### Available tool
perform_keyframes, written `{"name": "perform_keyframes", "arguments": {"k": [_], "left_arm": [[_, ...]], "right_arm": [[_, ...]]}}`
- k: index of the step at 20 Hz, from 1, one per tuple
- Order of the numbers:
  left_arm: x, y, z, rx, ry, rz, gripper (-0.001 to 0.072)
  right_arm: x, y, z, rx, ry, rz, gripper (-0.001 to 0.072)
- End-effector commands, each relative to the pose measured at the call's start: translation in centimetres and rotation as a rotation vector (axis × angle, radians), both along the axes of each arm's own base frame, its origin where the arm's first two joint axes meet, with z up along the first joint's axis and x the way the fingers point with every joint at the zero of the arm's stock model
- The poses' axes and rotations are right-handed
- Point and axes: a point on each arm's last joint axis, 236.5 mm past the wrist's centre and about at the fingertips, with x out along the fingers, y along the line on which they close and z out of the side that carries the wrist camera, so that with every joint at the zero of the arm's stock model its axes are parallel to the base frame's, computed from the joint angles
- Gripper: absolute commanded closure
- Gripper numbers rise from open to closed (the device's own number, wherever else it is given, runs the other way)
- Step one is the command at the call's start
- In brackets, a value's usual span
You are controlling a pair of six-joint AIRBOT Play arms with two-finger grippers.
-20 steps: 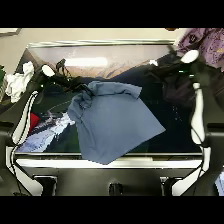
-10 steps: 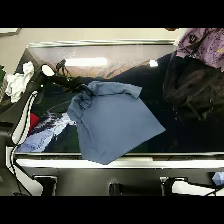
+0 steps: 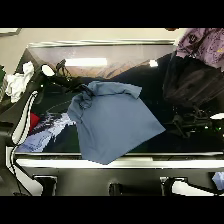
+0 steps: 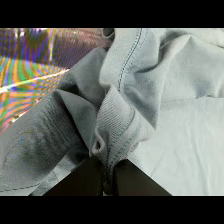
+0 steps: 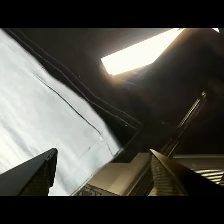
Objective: Fold the clothes and pants, and hang the long-sleeved shirts on hangers.
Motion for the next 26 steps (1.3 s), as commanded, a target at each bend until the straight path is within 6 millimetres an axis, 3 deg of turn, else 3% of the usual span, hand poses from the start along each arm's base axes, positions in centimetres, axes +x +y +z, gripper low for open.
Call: {"name": "perform_keyframes", "arguments": {"k": [1, 3, 4, 5, 6, 7, 9, 10, 11, 13, 15, 17, 19, 21, 24, 26], "left_arm": [[0.0, 0.0, 0.0, 0.000, -0.001, -0.001, 0.0683], [0.0, 0.0, 0.0, 0.000, -0.001, -0.001, 0.0683], [0.0, 0.0, 0.0, 0.000, -0.001, -0.001, 0.0683], [0.0, 0.0, 0.0, 0.000, -0.001, 0.000, 0.0683], [0.0, 0.0, 0.0, 0.000, -0.001, 0.000, 0.0683], [0.1, 0.0, 0.1, 0.000, -0.005, 0.001, 0.0684], [0.6, 0.3, 1.4, -0.003, -0.033, 0.006, 0.0685], [1.2, 0.6, 3.0, -0.006, -0.070, 0.012, 0.0685], [2.3, 1.1, 5.5, -0.011, -0.129, 0.022, 0.0685], [4.3, 2.7, 12.3, -0.022, -0.284, 0.052, 0.0685], [4.9, 4.8, 19.3, -0.025, -0.441, 0.091, 0.0685], [3.1, 7.0, 26.2, 0.006, -0.594, 0.098, 0.0685], [-0.3, 8.6, 32.6, 0.055, -0.734, 0.080, 0.0685], [-5.0, 9.4, 39.0, 0.096, -0.871, 0.070, 0.0685], [-12.9, 9.5, 45.6, 0.174, -1.008, 0.045, 0.0685], [-17.8, 9.3, 47.6, 0.204, -1.040, 0.027, 0.0685]], "right_arm": [[-0.2, 1.8, -1.3, 0.001, 0.005, 0.041, 0.0062], [0.2, 2.9, -1.7, -0.012, 0.000, 0.070, 0.0067], [0.6, 3.6, -1.7, -0.010, -0.009, 0.074, 0.0147], [1.1, 4.2, -1.5, -0.004, -0.024, 0.074, 0.0268], [1.8, 4.9, -1.0, 0.016, -0.054, 0.076, 0.0523], [2.8, 5.4, -0.1, 0.050, -0.092, 0.064, 0.0674], [5.3, 5.2, 2.7, 0.077, -0.146, 0.012, 0.0681], [6.9, 4.9, 4.9, 0.072, -0.188, 0.010, 0.0682], [8.7, 4.3, 7.4, 0.061, -0.243, 0.009, 0.0682], [13.1, 2.9, 14.8, 0.023, -0.399, -0.003, 0.0682], [17.1, 1.5, 25.3, -0.042, -0.622, -0.034, 0.0682], [18.2, 0.9, 36.4, -0.110, -0.859, -0.049, 0.0682], [16.3, 1.1, 47.2, -0.189, -1.079, -0.067, 0.0682], [12.2, 2.2, 54.6, -0.247, -1.251, -0.089, 0.0682], [4.5, 3.4, 60.5, -0.394, -1.403, -0.115, 0.0681], [-0.6, 3.4, 63.4, -0.529, -1.483, -0.160, 0.0681]]}}
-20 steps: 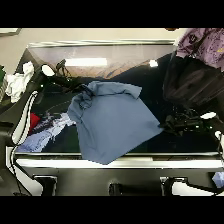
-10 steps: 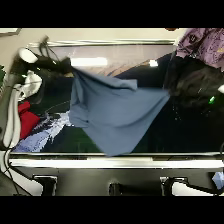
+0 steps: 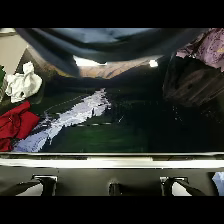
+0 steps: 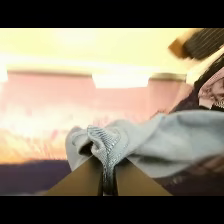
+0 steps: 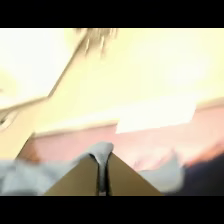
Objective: Fold the clothes and pants, and hang the long-sleeved shirts on hangers.
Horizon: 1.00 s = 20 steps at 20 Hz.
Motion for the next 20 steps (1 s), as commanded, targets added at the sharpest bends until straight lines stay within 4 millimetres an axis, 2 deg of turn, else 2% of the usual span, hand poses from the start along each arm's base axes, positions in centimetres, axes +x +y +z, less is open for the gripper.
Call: {"name": "perform_keyframes", "arguments": {"k": [1, 3, 5, 7, 8, 9, 10, 12, 13, 15, 16, 18, 20], "left_arm": [[-8.7, 0.1, 4.2, 0.082, -0.087, 0.006, 0.0685], [-11.5, -0.2, 4.2, 0.075, -0.079, 0.002, 0.0685], [-12.4, -0.3, 3.7, 0.044, -0.048, 0.007, 0.0684], [-11.6, -0.2, 2.3, 0.009, 0.005, 0.015, 0.0685], [-10.6, -0.2, 0.9, -0.007, 0.051, 0.019, 0.0685], [-9.3, -0.2, -1.4, -0.020, 0.118, 0.020, 0.0685], [-7.9, -0.5, -4.1, -0.028, 0.193, 0.012, 0.0684], [-4.9, -1.3, -11.8, -0.034, 0.388, -0.009, 0.0685], [-3.6, -1.5, -15.8, -0.046, 0.481, -0.008, 0.0685], [-1.1, -1.8, -23.8, -0.087, 0.638, 0.025, 0.0684], [0.2, -1.7, -27.3, -0.098, 0.687, 0.047, 0.0685], [2.8, -1.1, -34.2, -0.119, 0.760, 0.102, 0.0685], [5.5, -0.4, -39.5, -0.131, 0.794, 0.153, 0.0684]], "right_arm": [[-9.1, 0.0, 6.4, -0.111, -0.198, -0.168, 0.0681], [-11.7, -0.5, 7.7, -0.101, -0.244, -0.235, 0.0681], [-11.6, -0.9, 7.6, -0.065, -0.231, -0.250, 0.0681], [-8.9, -1.7, 5.7, -0.025, -0.157, -0.239, 0.0681], [-6.6, -2.2, 3.8, 0.007, -0.093, -0.225, 0.0681], [-4.0, -2.6, 1.5, 0.036, -0.018, -0.201, 0.0681], [-1.2, -2.9, -1.4, 0.075, 0.067, -0.168, 0.0681], [5.2, -3.4, -9.3, 0.136, 0.270, -0.117, 0.0681], [8.3, -3.1, -14.3, 0.117, 0.377, -0.083, 0.0681], [13.2, -0.8, -24.6, 0.069, 0.603, -0.007, 0.0681], [15.3, 0.1, -29.9, 0.045, 0.704, 0.005, 0.0681], [18.8, 1.4, -38.9, 0.038, 0.835, -0.007, 0.0681], [21.3, 2.7, -45.5, 0.076, 0.898, -0.018, 0.0681]]}}
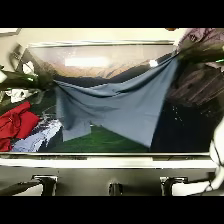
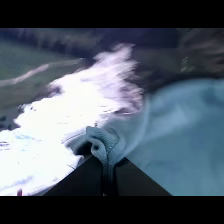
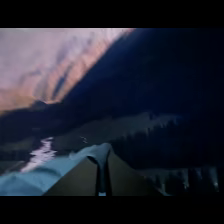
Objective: Fold the clothes and pants, and hang the long-sleeved shirts on hangers.
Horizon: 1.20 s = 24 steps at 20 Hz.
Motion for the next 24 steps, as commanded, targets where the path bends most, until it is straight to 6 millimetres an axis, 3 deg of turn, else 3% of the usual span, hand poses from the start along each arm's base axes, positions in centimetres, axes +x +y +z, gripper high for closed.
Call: {"name": "perform_keyframes", "arguments": {"k": [1, 4, 7, 8, 9, 10, 11, 12, 14, 16, 18, 21, 24], "left_arm": [[4.1, 1.2, -10.4, 0.002, 0.075, 0.101, 0.0684], [6.0, 2.6, -14.3, 0.010, 0.081, 0.157, 0.0683], [6.1, 3.4, -15.5, 0.012, 0.100, 0.172, 0.0679], [6.1, 3.7, -15.3, 0.010, 0.099, 0.180, 0.0624], [5.9, 3.9, -15.0, 0.005, 0.112, 0.177, 0.0501], [5.7, 4.3, -14.4, -0.002, 0.134, 0.168, 0.0279], [5.3, 4.9, -13.5, -0.008, 0.158, 0.159, 0.0114], [4.9, 5.8, -12.3, -0.009, 0.179, 0.151, 0.0064], [3.5, 8.3, -9.9, 0.009, 0.184, 0.121, 0.0064], [0.9, 10.7, -8.0, 0.039, 0.191, 0.090, 0.0064], [-2.5, 12.5, -7.5, 0.043, 0.221, 0.093, 0.0064], [-7.8, 13.4, -9.2, 0.020, 0.282, 0.151, 0.0066], [-10.8, 13.0, -11.1, 0.013, 0.304, 0.186, 0.0067]], "right_arm": [[3.8, 2.7, -14.0, 0.016, 0.184, -0.014, 0.0681], [3.9, 4.3, -18.9, 0.068, 0.269, -0.020, 0.0680], [3.6, 4.7, -19.6, 0.082, 0.290, -0.008, 0.0662], [3.3, 4.8, -19.3, 0.085, 0.299, -0.003, 0.0564], [2.8, 4.8, -19.0, 0.080, 0.314, 0.009, 0.0483], [2.1, 4.6, -18.4, 0.074, 0.327, 0.029, 0.0438], [1.3, 4.1, -17.3, 0.064, 0.333, 0.053, 0.0388], [0.6, 3.3, -16.0, 0.033, 0.317, 0.096, 0.0346], [-1.3, 1.2, -13.0, -0.061, 0.280, 0.186, 0.0283], [-3.4, -2.1, -10.7, -0.133, 0.274, 0.231, 0.0283], [-5.2, -4.5, -9.0, -0.048, 0.252, 0.212, 0.0283], [-11.1, -7.8, -12.1, 0.049, 0.398, 0.136, 0.0250], [-16.9, -7.7, -16.4, 0.119, 0.520, 0.106, 0.0234]]}}
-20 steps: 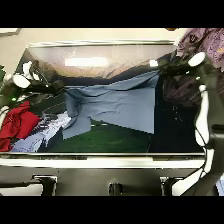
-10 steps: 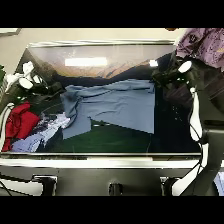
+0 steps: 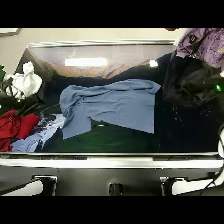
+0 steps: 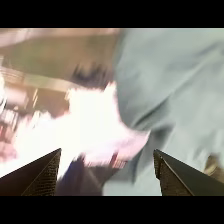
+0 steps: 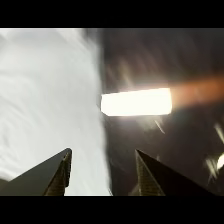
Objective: Fold the clothes and pants, and hang the long-sleeved shirts on hangers.
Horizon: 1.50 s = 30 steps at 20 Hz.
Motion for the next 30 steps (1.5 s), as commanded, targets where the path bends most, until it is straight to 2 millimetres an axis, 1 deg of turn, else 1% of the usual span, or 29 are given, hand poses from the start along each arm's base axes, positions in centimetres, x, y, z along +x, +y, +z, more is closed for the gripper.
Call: {"name": "perform_keyframes", "arguments": {"k": [1, 3, 5, 7, 11, 14, 18, 20, 21, 22, 23, 25, 28, 30], "left_arm": [[-3.6, -0.1, -1.7, -0.006, 0.032, 0.027, 0.0067], [-3.7, -0.1, -2.1, -0.009, 0.039, 0.028, 0.0067], [-3.6, -0.1, -2.0, -0.010, 0.038, 0.028, 0.0067], [-3.6, -0.1, -2.0, -0.010, 0.038, 0.029, 0.0067], [-3.6, -0.2, -2.0, -0.012, 0.037, 0.029, 0.0067], [-3.6, -0.2, -2.0, -0.012, 0.037, 0.029, 0.0067], [-3.6, -0.2, -2.0, -0.012, 0.037, 0.029, 0.0067], [-3.8, -0.3, -2.1, -0.021, 0.049, 0.037, 0.0065], [-3.8, -0.3, -2.2, -0.023, 0.053, 0.034, 0.0045], [-3.9, -0.4, -2.5, -0.029, 0.062, 0.035, 0.0041], [-3.9, -1.0, -2.9, -0.060, 0.071, 0.040, 0.0042], [-3.6, -3.1, -3.9, -0.154, 0.064, -0.007, 0.0039], [-2.9, -6.1, -5.4, -0.274, 0.025, -0.105, 0.0039], [-2.1, -7.2, -6.9, -0.286, 0.026, -0.122, 0.0039]], "right_arm": [[-6.9, 0.6, -4.0, 0.071, 0.121, -0.013, 0.0234], [-8.6, 1.7, -6.0, 0.084, 0.136, -0.026, 0.0234], [-9.7, 2.9, -7.6, 0.122, 0.151, -0.033, 0.0234], [-10.6, 4.0, -8.8, 0.162, 0.162, -0.035, 0.0234], [-12.1, 6.7, -10.0, 0.249, 0.187, -0.030, 0.0233], [-12.8, 9.0, -11.1, 0.245, 0.200, 0.011, 0.0232], [-13.7, 12.5, -11.5, 0.235, 0.230, 0.101, 0.0230], [-13.5, 13.8, -11.5, 0.233, 0.219, 0.127, 0.0234], [-13.0, 13.9, -11.6, 0.226, 0.204, 0.119, 0.0238], [-12.5, 13.9, -11.6, 0.220, 0.186, 0.105, 0.0334], [-12.1, 13.8, -11.7, 0.216, 0.173, 0.092, 0.0468], [-11.7, 13.7, -11.6, 0.213, 0.159, 0.081, 0.0683], [-11.3, 13.9, -10.8, 0.223, 0.136, 0.073, 0.0681], [-11.1, 13.8, -10.3, 0.219, 0.122, 0.074, 0.0680]]}}
